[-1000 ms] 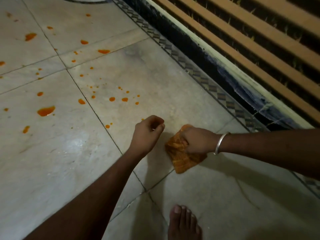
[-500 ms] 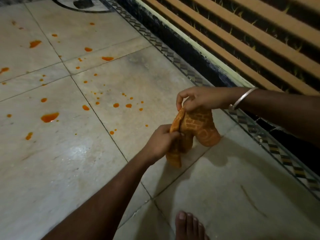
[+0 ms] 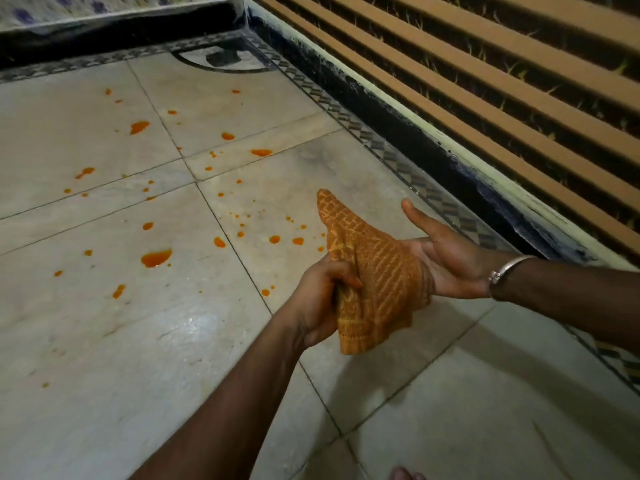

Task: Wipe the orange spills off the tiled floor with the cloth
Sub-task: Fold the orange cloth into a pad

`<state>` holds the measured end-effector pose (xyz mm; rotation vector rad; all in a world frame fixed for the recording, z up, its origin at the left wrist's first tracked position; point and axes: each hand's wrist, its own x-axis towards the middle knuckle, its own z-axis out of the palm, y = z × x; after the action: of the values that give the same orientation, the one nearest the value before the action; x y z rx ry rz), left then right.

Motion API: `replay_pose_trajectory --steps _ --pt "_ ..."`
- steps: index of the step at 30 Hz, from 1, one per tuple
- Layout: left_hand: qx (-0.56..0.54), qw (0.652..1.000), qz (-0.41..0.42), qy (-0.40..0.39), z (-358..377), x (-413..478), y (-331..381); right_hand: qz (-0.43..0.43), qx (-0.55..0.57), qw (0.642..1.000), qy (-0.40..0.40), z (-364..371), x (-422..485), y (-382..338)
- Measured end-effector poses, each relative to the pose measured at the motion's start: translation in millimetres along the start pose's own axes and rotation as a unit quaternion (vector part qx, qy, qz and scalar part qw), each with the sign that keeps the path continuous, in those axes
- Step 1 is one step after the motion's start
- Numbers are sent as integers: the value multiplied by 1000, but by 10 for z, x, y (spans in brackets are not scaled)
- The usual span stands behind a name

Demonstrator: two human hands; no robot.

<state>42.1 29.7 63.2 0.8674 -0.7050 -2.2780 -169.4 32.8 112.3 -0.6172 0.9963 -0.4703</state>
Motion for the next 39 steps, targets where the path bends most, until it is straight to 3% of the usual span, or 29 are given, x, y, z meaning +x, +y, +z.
replay_pose_trajectory --steps 2,4,8,11,16,18,21,23,26,28,30,33,37,39 --pt "-5 1000 16 6 9 -33 77 -48 -17 999 8 75 42 -43" --pt "26 999 34 32 28 -51 182 -95 -47 992 72 87 105 -40" --pt "189 974 61 111 4 -40 434 -170 -91 961 200 111 227 -27" --pt "261 946 93 170 -99 -22 516 -223 -149 938 220 111 282 -65" --pt "200 938 121 257 -115 1 466 -285 -208 915 196 230 306 -153" --pt "198 939 137 246 -165 -19 479 -293 -238 908 184 247 299 -161" --pt "258 944 157 133 -236 -77 548 -263 -327 890 181 194 312 -170" --pt "398 895 163 118 -220 -77 594 -234 -414 858 195 127 346 -177" --pt "601 750 206 184 -191 -42 587 -235 -531 780 232 67 405 -178" --pt "649 690 227 225 -198 -32 582 -245 -586 738 228 84 422 -199" --pt "661 674 233 233 -243 -34 615 -234 -615 724 209 117 427 -260" --pt "656 693 228 193 -271 -86 765 -223 -668 684 190 130 428 -436" --pt "692 678 203 142 -311 -40 921 -161 -666 715 138 187 422 -658" --pt "710 663 200 126 -315 48 924 -149 -693 689 153 174 443 -701"
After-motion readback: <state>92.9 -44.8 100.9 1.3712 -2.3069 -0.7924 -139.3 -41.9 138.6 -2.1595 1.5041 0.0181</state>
